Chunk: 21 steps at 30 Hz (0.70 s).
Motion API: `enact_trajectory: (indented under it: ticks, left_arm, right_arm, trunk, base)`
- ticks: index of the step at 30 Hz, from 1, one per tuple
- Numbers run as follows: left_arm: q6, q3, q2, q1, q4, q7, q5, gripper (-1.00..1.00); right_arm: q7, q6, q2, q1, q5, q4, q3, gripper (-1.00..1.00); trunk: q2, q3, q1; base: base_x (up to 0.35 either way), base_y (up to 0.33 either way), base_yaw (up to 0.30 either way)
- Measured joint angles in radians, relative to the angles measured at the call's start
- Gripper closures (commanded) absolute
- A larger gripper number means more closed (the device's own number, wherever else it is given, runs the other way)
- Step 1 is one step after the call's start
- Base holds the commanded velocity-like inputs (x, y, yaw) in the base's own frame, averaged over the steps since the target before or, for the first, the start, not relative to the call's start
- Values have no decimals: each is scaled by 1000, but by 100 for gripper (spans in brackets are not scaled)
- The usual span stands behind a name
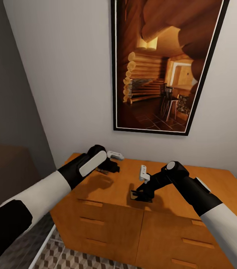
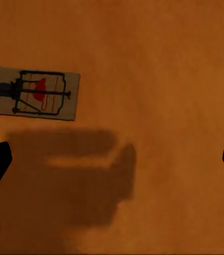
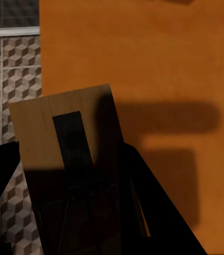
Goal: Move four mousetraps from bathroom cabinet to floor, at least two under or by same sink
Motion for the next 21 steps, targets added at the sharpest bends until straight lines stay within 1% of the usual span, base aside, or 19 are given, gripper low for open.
enact_trajectory:
  ticks: [3,5,6,8,11,14,15,18,20,21]
  left_arm:
    - [2,36,22,1,0,-4,7,-100]
    - [2,53,33,1,0,-11,22,-100]
    - [3,70,44,1,0,-18,43,-100]
    - [4,83,61,1,0,-23,83,-100]
    - [4,90,85,0,1,-26,132,-100]
    - [5,91,110,0,2,-26,157,-100]
    - [5,91,114,0,3,-26,161,-100]
    - [6,91,140,1,8,-26,176,-100]
    - [6,90,158,1,8,-27,188,-100]
    - [6,89,161,1,8,-26,192,-100]
  right_arm:
    - [0,0,0,0,0,-1,0,100]
    - [0,0,0,0,0,-3,0,100]
    - [0,0,0,0,0,-6,0,100]
    - [0,0,0,0,1,-8,-2,100]
    - [0,1,0,0,2,-10,-3,100]
    - [0,1,0,0,4,-11,-4,100]
    - [0,1,0,0,4,-11,-5,100]
    - [-1,2,0,0,5,-13,-6,100]
    - [-7,20,0,0,6,-15,-7,100]
    - [-12,29,0,0,6,-16,-7,100]
  trunk:
    - [0,0,0]
    - [0,0,0]
    - [0,0,0]
    - [0,0,0]
    - [0,1,0]
    - [0,3,0]
    - [0,3,0]
    - [0,3,0]
    - [0,4,0]
    - [0,4,0]
  base:
    - [0,0,-18]
    - [0,0,-7]
    - [0,0,-8]
    - [0,0,-71]
    - [0,0,-197]
    - [0,0,-173]
    - [0,0,-84]
    - [0,0,-42]
    - [0,0,-16]
    - [0,0,-9]
